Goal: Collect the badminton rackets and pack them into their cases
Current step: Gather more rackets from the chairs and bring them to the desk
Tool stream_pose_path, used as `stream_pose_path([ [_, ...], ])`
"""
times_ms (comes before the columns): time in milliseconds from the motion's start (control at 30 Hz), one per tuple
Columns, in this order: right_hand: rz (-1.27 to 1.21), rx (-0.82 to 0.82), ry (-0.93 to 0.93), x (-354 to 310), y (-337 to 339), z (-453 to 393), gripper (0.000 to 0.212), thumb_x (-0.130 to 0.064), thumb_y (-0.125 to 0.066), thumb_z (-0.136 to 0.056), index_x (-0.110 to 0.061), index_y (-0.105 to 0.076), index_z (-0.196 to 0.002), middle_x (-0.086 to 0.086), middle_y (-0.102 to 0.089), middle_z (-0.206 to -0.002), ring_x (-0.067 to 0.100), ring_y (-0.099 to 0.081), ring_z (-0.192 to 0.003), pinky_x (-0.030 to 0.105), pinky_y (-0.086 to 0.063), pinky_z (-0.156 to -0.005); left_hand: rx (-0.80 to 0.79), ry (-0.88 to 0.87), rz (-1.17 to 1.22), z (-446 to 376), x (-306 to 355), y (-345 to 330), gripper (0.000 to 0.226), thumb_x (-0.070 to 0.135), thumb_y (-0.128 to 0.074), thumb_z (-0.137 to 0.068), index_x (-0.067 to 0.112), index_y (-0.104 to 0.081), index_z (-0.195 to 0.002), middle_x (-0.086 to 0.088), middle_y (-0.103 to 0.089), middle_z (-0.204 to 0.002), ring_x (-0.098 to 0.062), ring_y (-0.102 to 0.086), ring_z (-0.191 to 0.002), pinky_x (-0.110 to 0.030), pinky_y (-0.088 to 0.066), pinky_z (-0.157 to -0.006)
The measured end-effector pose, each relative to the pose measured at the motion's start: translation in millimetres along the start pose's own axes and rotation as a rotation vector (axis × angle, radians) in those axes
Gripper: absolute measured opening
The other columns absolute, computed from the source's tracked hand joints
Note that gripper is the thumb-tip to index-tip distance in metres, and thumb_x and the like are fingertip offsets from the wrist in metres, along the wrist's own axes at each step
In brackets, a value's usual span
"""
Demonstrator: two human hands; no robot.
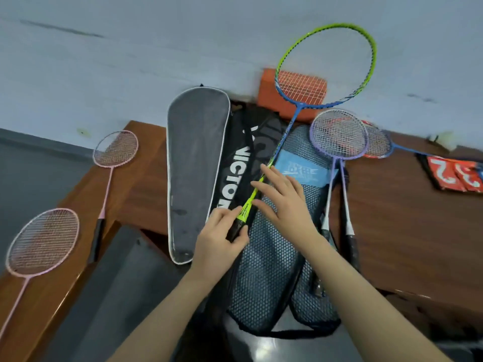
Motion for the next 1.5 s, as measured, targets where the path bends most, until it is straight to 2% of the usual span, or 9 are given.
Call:
stream_pose_path([
  [133,-0.022,0.008,-0.044,42,47,53,0.036,-0.033,-0.059,-0.088,-0.014,-0.062,-0.119,0.008,-0.043,-0.143,0.028,-0.038,-0.134,0.043,-0.031,-0.106,-0.044,-0.056,0.051,20,53,-50,0.038,0.008,-0.070,-0.077,0.003,-0.063,-0.114,-0.005,-0.059,-0.094,-0.008,-0.058,-0.084,-0.025,-0.052,-0.078],
  [333,-0.009,0.017,-0.055,99,90,95,0.036,-0.031,-0.058,-0.090,-0.018,-0.058,-0.123,0.007,-0.040,-0.145,0.028,-0.035,-0.136,0.041,-0.026,-0.106,-0.088,-0.079,0.085,25,105,-106,0.037,0.009,-0.069,-0.078,0.002,-0.063,-0.113,-0.004,-0.058,-0.094,-0.008,-0.057,-0.082,-0.026,-0.051,-0.075],
  [533,0.032,0.007,-0.066,162,115,88,0.026,-0.027,-0.060,-0.088,-0.012,-0.066,-0.108,0.004,-0.055,-0.132,0.031,-0.048,-0.123,0.037,-0.027,-0.100,-0.160,-0.108,0.066,-6,119,-167,0.037,0.014,-0.067,-0.078,0.006,-0.063,-0.114,-0.002,-0.057,-0.094,-0.012,-0.059,-0.077,-0.029,-0.053,-0.068],
  [700,0.018,-0.071,-0.055,209,114,67,0.022,-0.025,-0.062,-0.086,-0.012,-0.068,-0.103,0.001,-0.061,-0.124,0.030,-0.051,-0.118,0.037,-0.028,-0.098,-0.218,-0.013,0.051,-39,111,-224,0.046,0.019,-0.067,-0.082,0.015,-0.054,-0.125,-0.001,-0.054,-0.097,-0.016,-0.058,-0.083,-0.030,-0.050,-0.072],
  [833,-0.048,-0.167,-0.081,244,95,58,0.023,-0.025,-0.063,-0.087,-0.012,-0.068,-0.105,0.001,-0.059,-0.126,0.025,-0.049,-0.123,0.033,-0.025,-0.100,-0.280,0.056,0.077,-54,104,-261,0.047,0.020,-0.063,-0.084,0.011,-0.051,-0.129,-0.007,-0.057,-0.104,-0.023,-0.059,-0.094,-0.037,-0.050,-0.081],
  [967,-0.149,-0.278,-0.153,273,70,55,0.024,-0.021,-0.065,-0.086,-0.011,-0.068,-0.108,0.003,-0.057,-0.130,0.023,-0.052,-0.120,0.030,-0.026,-0.099,-0.266,0.162,0.029,-55,94,-285,0.044,0.016,-0.064,-0.083,0.009,-0.055,-0.125,-0.007,-0.058,-0.095,-0.024,-0.059,-0.085,-0.037,-0.049,-0.077],
  [1167,-0.292,-0.409,-0.051,306,51,55,0.020,-0.008,-0.064,-0.086,-0.006,-0.070,-0.104,0.012,-0.055,-0.131,0.027,-0.059,-0.113,0.032,-0.042,-0.099,-0.328,0.257,-0.143,-45,86,-314,0.043,0.014,-0.068,-0.077,0.011,-0.058,-0.119,-0.008,-0.056,-0.090,-0.030,-0.058,-0.074,-0.042,-0.050,-0.065],
  [1367,-0.365,-0.360,0.117,324,54,60,0.014,-0.002,-0.069,-0.079,-0.001,-0.071,-0.093,0.017,-0.065,-0.111,0.032,-0.065,-0.097,0.037,-0.049,-0.088,-0.345,0.408,-0.259,-38,96,-340,0.052,0.015,-0.063,-0.076,0.014,-0.053,-0.127,-0.009,-0.051,-0.097,-0.033,-0.056,-0.080,-0.041,-0.047,-0.069],
  [1500,-0.385,-0.270,0.171,339,67,71,0.013,-0.003,-0.071,-0.076,-0.003,-0.072,-0.090,0.015,-0.068,-0.105,0.031,-0.065,-0.092,0.033,-0.043,-0.086,-0.237,0.410,-0.202,-31,121,-348,0.054,0.017,-0.063,-0.071,0.014,-0.057,-0.125,-0.008,-0.055,-0.092,-0.029,-0.062,-0.076,-0.038,-0.053,-0.062],
])
Point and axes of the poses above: each hand's wrist, its own z-axis away from the middle knuckle, its own y-axis out of the back of the hand, x = y × z, the point moved 5 cm from there along -z, towards the middle knuckle
